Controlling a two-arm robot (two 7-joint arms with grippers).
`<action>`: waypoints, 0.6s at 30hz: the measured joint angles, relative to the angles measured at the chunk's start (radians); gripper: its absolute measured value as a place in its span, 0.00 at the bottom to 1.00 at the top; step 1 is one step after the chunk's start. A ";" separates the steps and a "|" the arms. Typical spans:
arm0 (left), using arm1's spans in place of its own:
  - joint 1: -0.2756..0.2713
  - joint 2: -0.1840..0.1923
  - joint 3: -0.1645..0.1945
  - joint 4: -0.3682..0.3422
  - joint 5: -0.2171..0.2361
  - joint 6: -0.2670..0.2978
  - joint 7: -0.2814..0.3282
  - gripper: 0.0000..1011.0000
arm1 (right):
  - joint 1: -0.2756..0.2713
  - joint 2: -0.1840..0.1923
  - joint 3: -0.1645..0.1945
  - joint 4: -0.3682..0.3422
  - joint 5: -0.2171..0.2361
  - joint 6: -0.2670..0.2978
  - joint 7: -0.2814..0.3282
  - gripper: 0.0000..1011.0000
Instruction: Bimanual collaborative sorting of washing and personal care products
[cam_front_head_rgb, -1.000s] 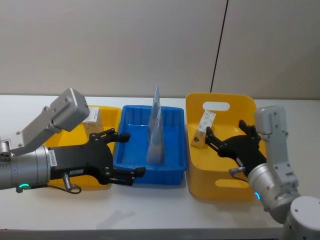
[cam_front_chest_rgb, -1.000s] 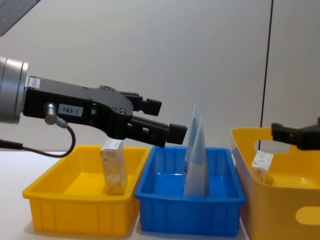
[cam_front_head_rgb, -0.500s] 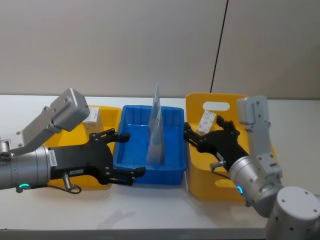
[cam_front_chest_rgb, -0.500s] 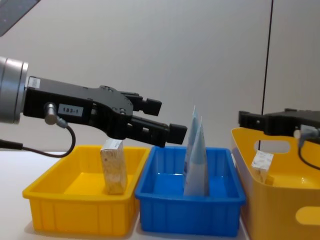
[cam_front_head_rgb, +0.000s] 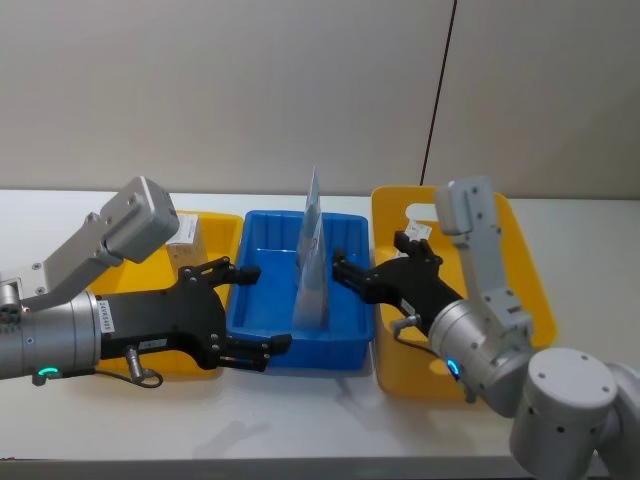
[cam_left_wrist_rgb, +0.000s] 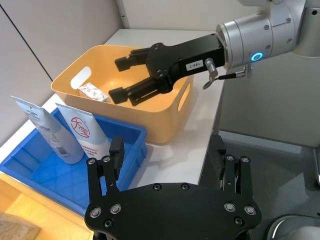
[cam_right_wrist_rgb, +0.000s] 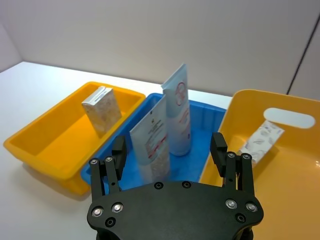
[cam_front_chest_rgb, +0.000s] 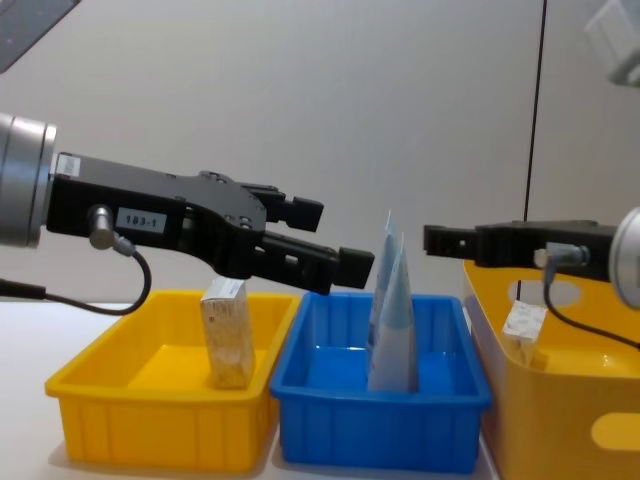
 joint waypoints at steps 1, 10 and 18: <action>0.000 0.000 0.000 0.000 0.000 0.000 0.000 0.99 | 0.003 0.000 -0.002 0.002 0.000 0.003 0.003 0.99; 0.000 0.000 0.000 0.000 0.000 0.000 0.000 0.99 | 0.052 -0.004 -0.028 0.046 -0.016 0.033 0.030 0.99; 0.000 0.000 0.000 0.000 0.000 0.000 0.000 0.99 | 0.092 -0.019 -0.051 0.089 -0.043 0.046 0.034 0.99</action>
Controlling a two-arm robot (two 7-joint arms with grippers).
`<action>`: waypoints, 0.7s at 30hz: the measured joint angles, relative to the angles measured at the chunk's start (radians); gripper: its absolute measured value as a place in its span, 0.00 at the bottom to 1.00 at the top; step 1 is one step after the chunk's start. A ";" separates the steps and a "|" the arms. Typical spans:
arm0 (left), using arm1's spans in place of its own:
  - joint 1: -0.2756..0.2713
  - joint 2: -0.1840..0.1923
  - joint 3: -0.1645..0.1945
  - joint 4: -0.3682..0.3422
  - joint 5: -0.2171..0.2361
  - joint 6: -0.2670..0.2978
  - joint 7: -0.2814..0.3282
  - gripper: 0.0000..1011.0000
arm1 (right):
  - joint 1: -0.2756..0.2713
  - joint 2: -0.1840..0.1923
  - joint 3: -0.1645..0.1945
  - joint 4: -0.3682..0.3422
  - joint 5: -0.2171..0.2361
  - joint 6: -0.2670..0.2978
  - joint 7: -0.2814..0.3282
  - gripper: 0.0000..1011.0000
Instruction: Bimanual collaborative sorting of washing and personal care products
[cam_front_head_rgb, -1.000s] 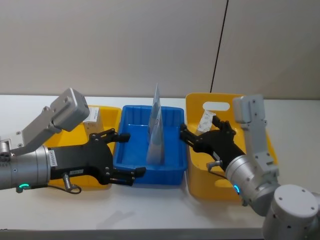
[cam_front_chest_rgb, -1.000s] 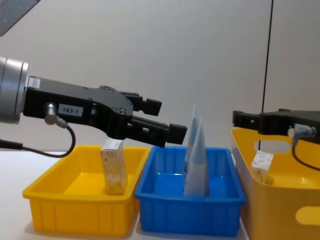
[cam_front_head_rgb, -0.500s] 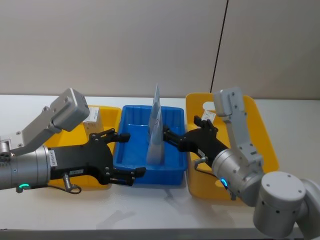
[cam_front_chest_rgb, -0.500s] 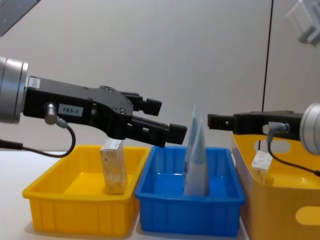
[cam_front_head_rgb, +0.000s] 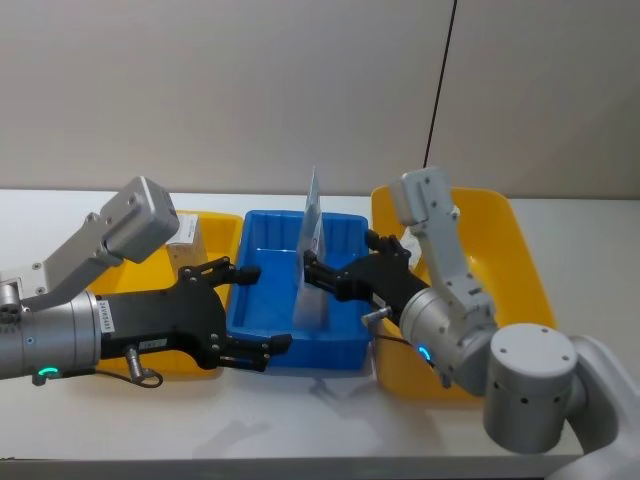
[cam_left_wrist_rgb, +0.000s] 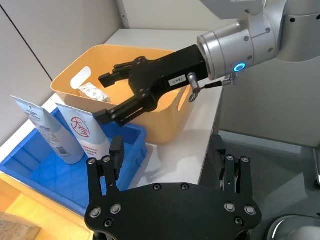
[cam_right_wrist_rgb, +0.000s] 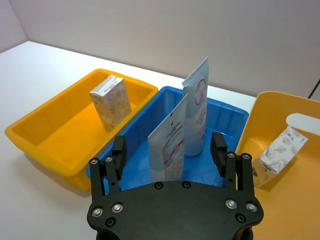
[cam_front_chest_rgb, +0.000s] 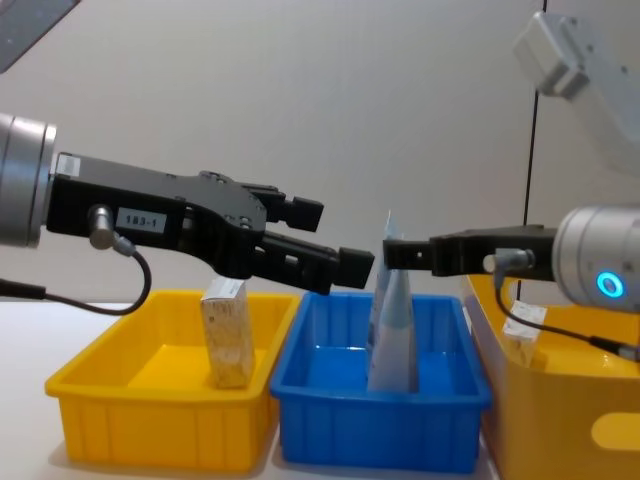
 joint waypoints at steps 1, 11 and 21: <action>0.000 0.000 0.000 0.000 0.000 0.000 0.000 0.99 | 0.003 -0.002 -0.002 0.005 -0.002 0.001 -0.001 0.99; 0.000 0.000 0.000 0.000 0.000 0.000 0.000 0.99 | 0.038 -0.029 -0.024 0.064 -0.042 0.013 -0.030 0.99; 0.000 0.000 0.000 0.000 0.000 0.000 0.000 0.99 | 0.068 -0.059 -0.039 0.130 -0.077 0.013 -0.060 0.99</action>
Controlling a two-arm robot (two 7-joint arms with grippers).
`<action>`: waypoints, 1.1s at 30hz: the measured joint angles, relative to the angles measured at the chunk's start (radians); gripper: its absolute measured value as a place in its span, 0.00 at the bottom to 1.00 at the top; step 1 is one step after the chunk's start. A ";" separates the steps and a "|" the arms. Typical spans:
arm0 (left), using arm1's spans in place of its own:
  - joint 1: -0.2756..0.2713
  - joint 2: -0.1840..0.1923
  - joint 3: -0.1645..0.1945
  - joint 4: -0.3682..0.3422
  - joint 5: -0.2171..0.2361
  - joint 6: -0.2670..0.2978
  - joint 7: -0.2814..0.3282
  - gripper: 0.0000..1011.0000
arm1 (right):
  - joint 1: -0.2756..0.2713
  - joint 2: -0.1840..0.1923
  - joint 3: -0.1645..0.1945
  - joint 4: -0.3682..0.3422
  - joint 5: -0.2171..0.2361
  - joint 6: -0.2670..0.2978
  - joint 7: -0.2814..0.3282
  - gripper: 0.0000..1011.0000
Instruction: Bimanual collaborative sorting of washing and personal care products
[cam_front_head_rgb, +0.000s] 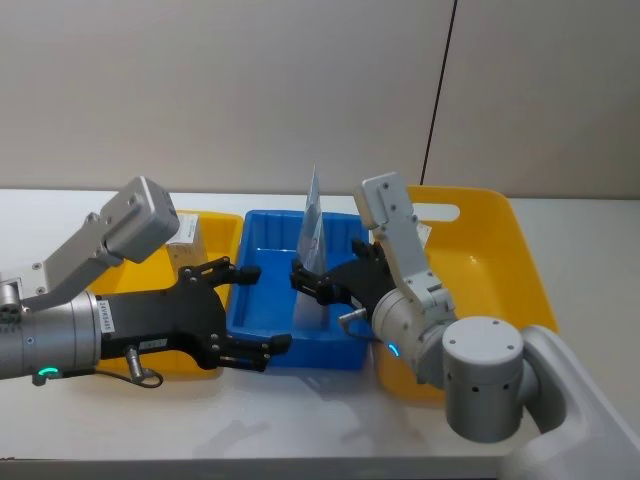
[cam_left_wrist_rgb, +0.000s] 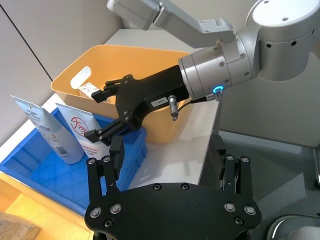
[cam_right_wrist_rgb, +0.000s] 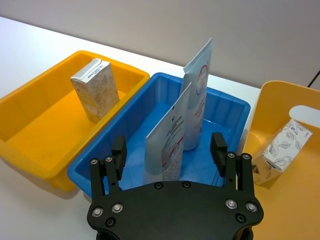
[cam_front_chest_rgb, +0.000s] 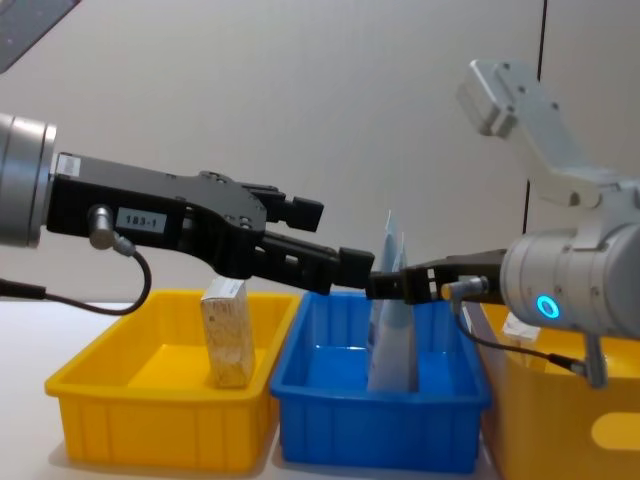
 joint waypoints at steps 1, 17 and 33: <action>0.000 0.000 0.000 0.000 0.000 0.000 0.000 0.99 | 0.004 -0.004 -0.002 0.008 -0.003 -0.001 -0.002 0.99; 0.000 0.000 0.000 0.000 0.000 0.000 0.000 0.99 | 0.040 -0.034 -0.015 0.078 -0.033 -0.022 -0.008 0.99; 0.000 0.000 0.000 0.000 0.000 0.000 0.000 0.99 | 0.052 -0.043 -0.019 0.099 -0.041 -0.030 -0.008 0.61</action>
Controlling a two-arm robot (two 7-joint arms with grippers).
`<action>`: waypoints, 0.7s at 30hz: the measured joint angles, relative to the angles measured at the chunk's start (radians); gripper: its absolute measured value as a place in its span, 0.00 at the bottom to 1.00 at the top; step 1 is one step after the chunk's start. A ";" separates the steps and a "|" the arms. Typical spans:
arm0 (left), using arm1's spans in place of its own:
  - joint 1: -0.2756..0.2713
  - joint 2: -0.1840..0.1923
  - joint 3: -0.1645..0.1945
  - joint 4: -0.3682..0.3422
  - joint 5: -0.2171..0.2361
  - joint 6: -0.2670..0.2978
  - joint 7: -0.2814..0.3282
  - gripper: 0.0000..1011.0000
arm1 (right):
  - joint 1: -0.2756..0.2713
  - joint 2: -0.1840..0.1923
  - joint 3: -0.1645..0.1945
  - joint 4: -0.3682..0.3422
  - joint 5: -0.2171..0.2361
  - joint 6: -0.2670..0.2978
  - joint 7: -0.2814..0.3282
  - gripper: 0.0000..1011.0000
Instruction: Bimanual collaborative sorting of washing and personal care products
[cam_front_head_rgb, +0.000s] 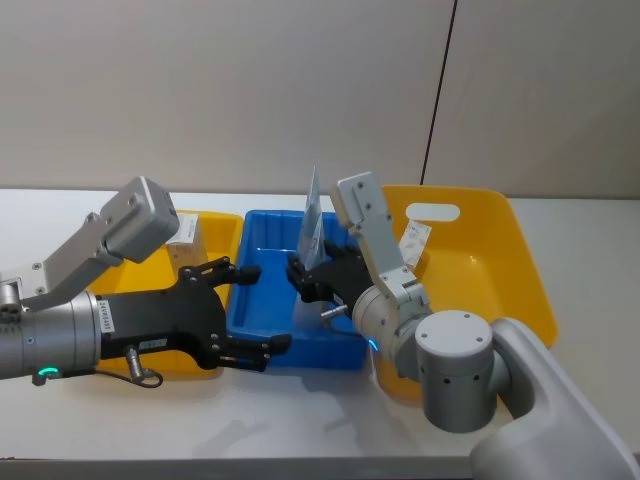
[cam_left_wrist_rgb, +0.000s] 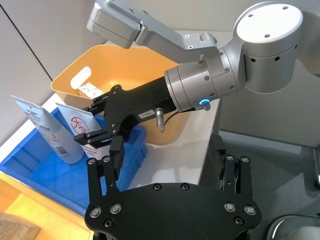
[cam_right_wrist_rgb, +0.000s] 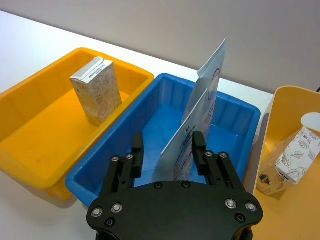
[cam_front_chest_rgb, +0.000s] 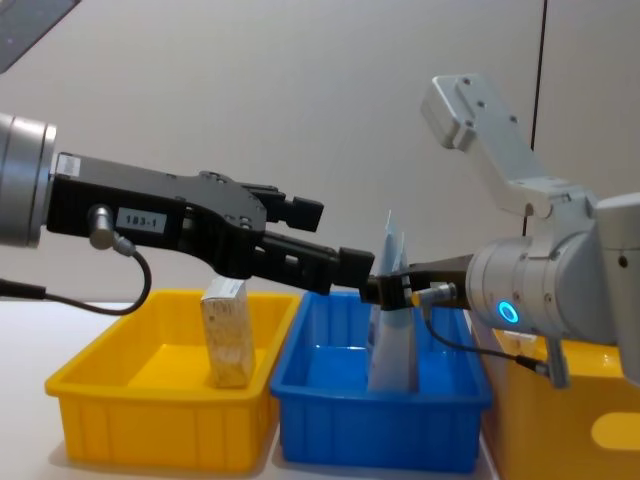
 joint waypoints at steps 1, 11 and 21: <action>0.000 0.000 0.000 0.000 0.000 0.000 0.000 0.99 | 0.001 0.000 0.000 0.001 0.000 0.000 0.000 0.55; 0.000 0.000 0.000 0.000 0.000 0.000 0.000 0.99 | 0.003 -0.002 -0.001 0.005 -0.002 -0.002 0.000 0.26; 0.000 0.000 0.000 0.000 0.000 0.000 0.000 0.99 | 0.004 -0.003 -0.001 0.007 -0.003 -0.003 0.000 0.02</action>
